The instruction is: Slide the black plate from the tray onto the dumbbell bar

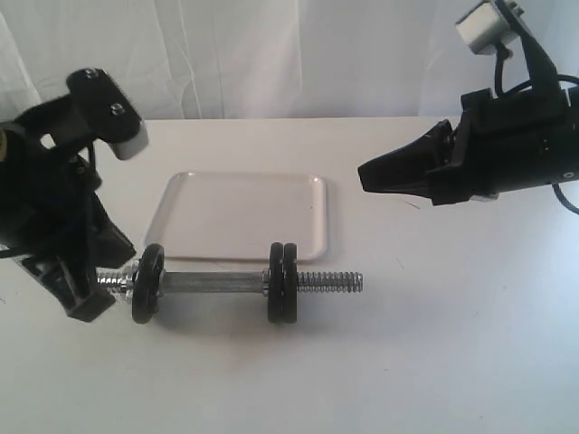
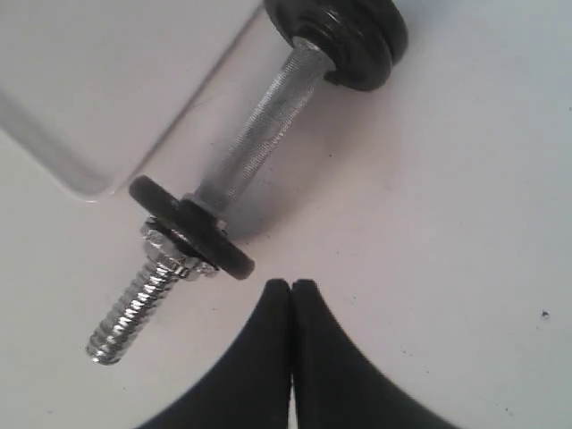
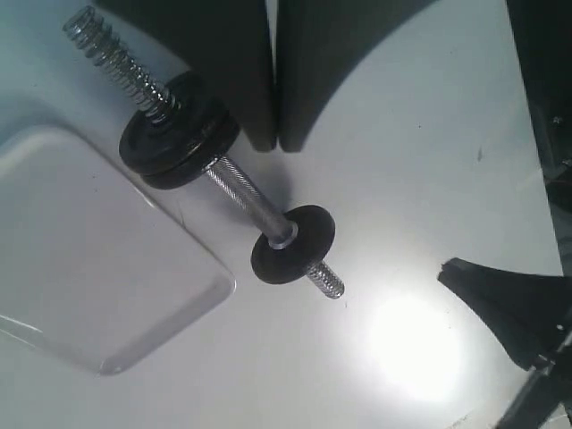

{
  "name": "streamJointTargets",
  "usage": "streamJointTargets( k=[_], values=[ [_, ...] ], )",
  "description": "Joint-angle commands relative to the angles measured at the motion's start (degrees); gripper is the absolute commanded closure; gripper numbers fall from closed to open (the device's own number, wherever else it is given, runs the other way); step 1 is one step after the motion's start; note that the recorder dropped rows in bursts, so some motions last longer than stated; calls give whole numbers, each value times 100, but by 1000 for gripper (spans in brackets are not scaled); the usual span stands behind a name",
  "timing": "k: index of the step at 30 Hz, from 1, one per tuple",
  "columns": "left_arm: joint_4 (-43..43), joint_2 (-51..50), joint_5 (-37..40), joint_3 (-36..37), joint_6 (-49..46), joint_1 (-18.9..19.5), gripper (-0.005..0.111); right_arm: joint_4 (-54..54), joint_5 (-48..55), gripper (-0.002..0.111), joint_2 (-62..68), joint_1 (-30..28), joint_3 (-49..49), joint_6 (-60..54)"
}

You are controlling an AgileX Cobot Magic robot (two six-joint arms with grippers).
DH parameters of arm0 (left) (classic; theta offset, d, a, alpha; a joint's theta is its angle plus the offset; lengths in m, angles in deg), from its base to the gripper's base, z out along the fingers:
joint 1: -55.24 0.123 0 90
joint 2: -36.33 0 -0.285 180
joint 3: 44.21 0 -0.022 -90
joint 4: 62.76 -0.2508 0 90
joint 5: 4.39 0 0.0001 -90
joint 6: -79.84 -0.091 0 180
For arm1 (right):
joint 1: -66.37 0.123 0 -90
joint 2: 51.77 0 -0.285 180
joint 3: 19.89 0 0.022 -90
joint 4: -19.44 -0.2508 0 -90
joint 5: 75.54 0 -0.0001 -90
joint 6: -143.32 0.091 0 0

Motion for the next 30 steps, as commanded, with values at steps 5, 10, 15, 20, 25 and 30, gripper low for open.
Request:
streamJointTargets(
  k=[5,10,15,20,25,30],
  values=[
    [9,2282,113,-7,63,1899,107,-5,-30,108,-3,11,44,21],
    [9,3341,113,-7,63,2722,107,-5,-30,108,-3,11,44,21],
    [9,4413,113,3,63,2947,107,-5,-30,108,-3,11,44,21],
    [9,5360,113,3,63,2970,107,-5,-30,108,-3,11,44,21],
    [9,6093,113,3,63,3111,107,-5,-30,108,-3,11,44,21],
    [9,6649,113,3,63,3658,107,-5,-30,108,-3,11,44,21]
  ],
)
